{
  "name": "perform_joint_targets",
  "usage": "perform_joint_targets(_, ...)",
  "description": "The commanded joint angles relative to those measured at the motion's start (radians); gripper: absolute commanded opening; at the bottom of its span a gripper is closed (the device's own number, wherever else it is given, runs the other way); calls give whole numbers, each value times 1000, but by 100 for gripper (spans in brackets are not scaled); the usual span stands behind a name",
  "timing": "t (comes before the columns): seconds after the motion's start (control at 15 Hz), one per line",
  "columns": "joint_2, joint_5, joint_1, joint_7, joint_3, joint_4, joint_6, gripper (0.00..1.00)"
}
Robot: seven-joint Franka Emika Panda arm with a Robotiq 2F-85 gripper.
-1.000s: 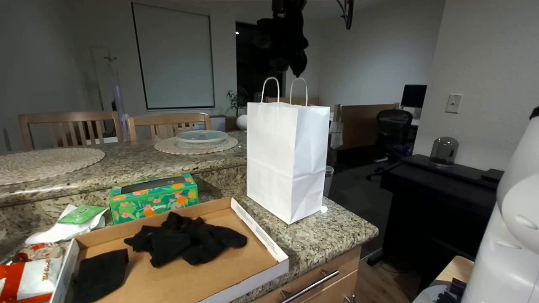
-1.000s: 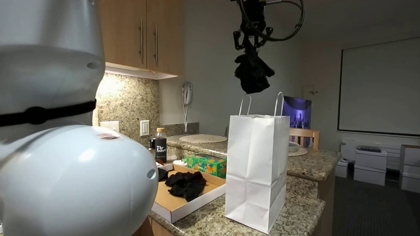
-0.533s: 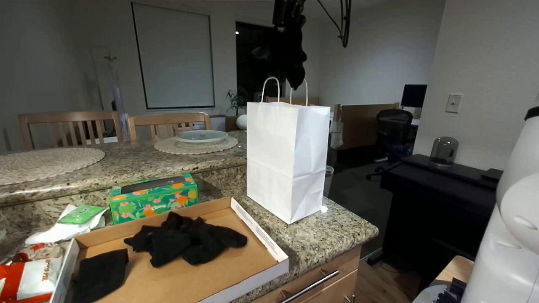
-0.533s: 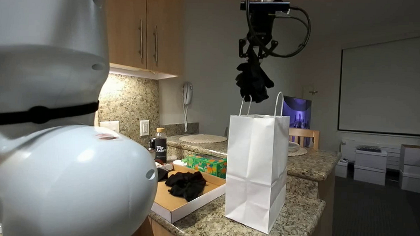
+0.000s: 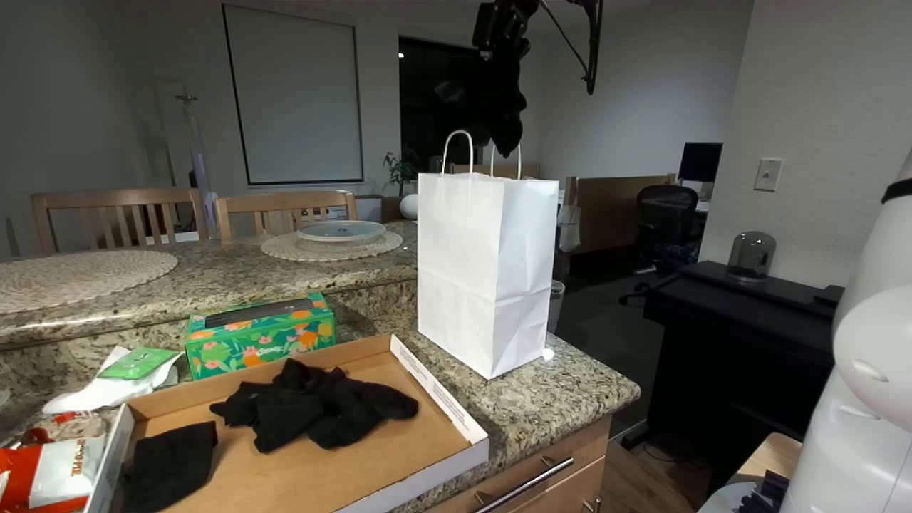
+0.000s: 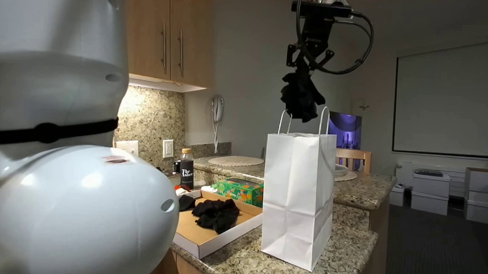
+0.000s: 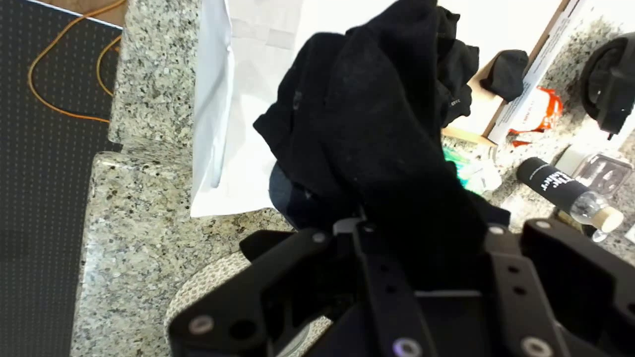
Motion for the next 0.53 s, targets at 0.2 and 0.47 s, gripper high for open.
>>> perform_joint_targets(0.2, 15, 115, -88, -15, 12, -28, -1, 10)
perform_joint_targets(0.47, 25, 124, -105, -4, 17, -43, -1, 10)
